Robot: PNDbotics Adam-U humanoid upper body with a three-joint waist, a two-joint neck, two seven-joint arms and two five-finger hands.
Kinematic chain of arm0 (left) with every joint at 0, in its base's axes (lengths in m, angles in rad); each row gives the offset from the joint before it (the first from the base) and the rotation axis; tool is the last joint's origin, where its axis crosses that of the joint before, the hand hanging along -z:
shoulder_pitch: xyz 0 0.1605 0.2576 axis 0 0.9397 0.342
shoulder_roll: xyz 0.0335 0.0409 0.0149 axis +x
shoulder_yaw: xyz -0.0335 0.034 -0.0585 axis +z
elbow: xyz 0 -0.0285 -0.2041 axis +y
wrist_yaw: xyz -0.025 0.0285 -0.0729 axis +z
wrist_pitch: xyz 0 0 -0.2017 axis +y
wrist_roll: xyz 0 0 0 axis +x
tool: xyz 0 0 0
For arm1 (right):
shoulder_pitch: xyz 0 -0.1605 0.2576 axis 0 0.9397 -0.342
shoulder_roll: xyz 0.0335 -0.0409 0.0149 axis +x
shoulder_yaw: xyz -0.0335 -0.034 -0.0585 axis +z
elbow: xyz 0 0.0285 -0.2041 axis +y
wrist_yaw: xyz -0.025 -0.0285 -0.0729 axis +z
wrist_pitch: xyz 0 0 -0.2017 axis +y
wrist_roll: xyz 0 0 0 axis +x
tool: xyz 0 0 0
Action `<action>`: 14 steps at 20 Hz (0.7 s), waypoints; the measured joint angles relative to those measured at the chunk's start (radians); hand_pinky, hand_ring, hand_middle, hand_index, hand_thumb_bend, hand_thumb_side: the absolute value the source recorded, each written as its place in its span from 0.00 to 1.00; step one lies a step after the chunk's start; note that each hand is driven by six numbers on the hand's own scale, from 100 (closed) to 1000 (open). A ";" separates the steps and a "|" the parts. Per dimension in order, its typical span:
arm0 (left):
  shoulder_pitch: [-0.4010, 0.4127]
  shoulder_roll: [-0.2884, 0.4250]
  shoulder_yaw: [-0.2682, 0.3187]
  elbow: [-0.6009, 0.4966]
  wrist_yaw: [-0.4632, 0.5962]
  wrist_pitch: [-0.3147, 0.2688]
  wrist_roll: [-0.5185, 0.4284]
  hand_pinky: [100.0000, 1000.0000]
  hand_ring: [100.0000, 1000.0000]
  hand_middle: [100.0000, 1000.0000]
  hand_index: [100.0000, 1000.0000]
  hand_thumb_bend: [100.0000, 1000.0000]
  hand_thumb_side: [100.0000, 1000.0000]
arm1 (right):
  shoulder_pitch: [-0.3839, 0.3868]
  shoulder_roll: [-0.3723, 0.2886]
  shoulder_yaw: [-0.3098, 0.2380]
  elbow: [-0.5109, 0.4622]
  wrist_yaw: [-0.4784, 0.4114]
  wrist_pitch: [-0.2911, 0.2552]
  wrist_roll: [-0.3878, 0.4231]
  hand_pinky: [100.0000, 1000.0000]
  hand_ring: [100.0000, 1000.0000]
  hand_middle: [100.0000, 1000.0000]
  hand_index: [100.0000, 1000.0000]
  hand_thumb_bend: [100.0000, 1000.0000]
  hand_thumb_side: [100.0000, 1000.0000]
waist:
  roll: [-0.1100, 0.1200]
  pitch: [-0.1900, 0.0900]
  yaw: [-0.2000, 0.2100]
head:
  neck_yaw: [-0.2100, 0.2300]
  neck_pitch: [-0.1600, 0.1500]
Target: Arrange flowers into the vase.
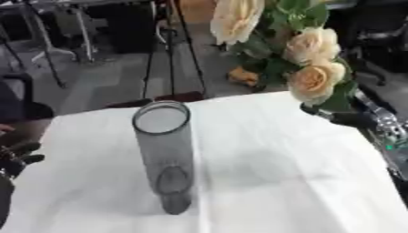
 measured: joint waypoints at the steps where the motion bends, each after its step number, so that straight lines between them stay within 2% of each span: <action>1: 0.000 0.000 0.000 0.000 0.000 0.000 0.000 0.65 0.70 0.71 0.77 0.99 0.85 | -0.003 0.000 0.000 0.000 -0.002 0.001 0.001 0.00 0.00 0.00 0.02 0.74 0.55 | 0.000 0.000 0.000 | 0.001 0.000; 5: 0.000 0.000 0.000 0.000 0.000 0.000 0.000 0.65 0.70 0.71 0.77 0.99 0.85 | -0.011 -0.002 0.000 -0.004 -0.026 -0.001 0.002 0.00 0.00 0.00 0.06 0.61 0.61 | 0.000 -0.001 0.001 | 0.005 0.000; 6: 0.000 0.000 0.000 0.000 0.000 0.000 0.000 0.65 0.70 0.71 0.77 0.99 0.85 | -0.012 -0.003 0.000 -0.007 -0.033 -0.003 0.001 0.00 0.00 0.00 0.08 0.61 0.64 | 0.000 -0.002 0.001 | 0.005 0.000; 8: 0.000 0.000 0.000 0.000 0.000 0.000 0.000 0.65 0.70 0.71 0.77 0.99 0.85 | -0.014 -0.004 0.000 -0.010 -0.045 -0.009 -0.001 0.00 0.00 0.00 0.09 0.47 0.54 | 0.000 -0.004 0.002 | 0.006 0.000; 9: 0.000 0.000 0.000 0.000 0.000 0.000 0.000 0.65 0.70 0.71 0.77 0.99 0.85 | -0.017 -0.005 0.000 -0.012 -0.052 -0.012 -0.004 0.00 0.00 0.00 0.08 0.43 0.44 | 0.000 -0.005 0.002 | 0.008 0.000; 10: 0.000 0.000 0.000 0.000 0.000 0.000 0.000 0.65 0.70 0.71 0.77 0.99 0.85 | -0.019 -0.006 0.000 -0.012 -0.058 -0.016 -0.007 0.00 0.00 0.00 0.08 0.42 0.43 | 0.000 -0.005 0.003 | 0.009 0.000; 11: 0.000 0.000 0.000 0.000 0.000 0.000 0.000 0.65 0.70 0.71 0.77 0.99 0.85 | -0.020 -0.006 0.000 -0.012 -0.062 -0.019 -0.011 0.00 0.00 0.00 0.07 0.32 0.32 | 0.000 -0.005 0.003 | 0.010 0.000; 12: 0.000 0.000 0.000 0.000 0.000 0.000 0.000 0.65 0.70 0.71 0.77 0.99 0.85 | -0.020 -0.007 0.000 -0.012 -0.066 -0.022 -0.014 0.00 0.00 0.00 0.06 0.29 0.27 | 0.000 -0.005 0.003 | 0.011 0.000; 13: 0.000 0.000 0.000 0.000 0.000 0.000 0.000 0.65 0.70 0.71 0.77 0.99 0.85 | -0.020 -0.007 0.001 -0.012 -0.069 -0.024 -0.016 0.00 0.00 0.00 0.06 0.21 0.14 | 0.000 -0.005 0.003 | 0.012 0.000; 14: 0.000 0.000 0.000 0.000 0.000 0.000 0.000 0.65 0.70 0.71 0.77 0.99 0.85 | -0.020 -0.007 0.001 -0.012 -0.071 -0.025 -0.017 0.00 0.00 0.00 0.06 0.20 0.15 | 0.000 -0.005 0.003 | 0.013 0.000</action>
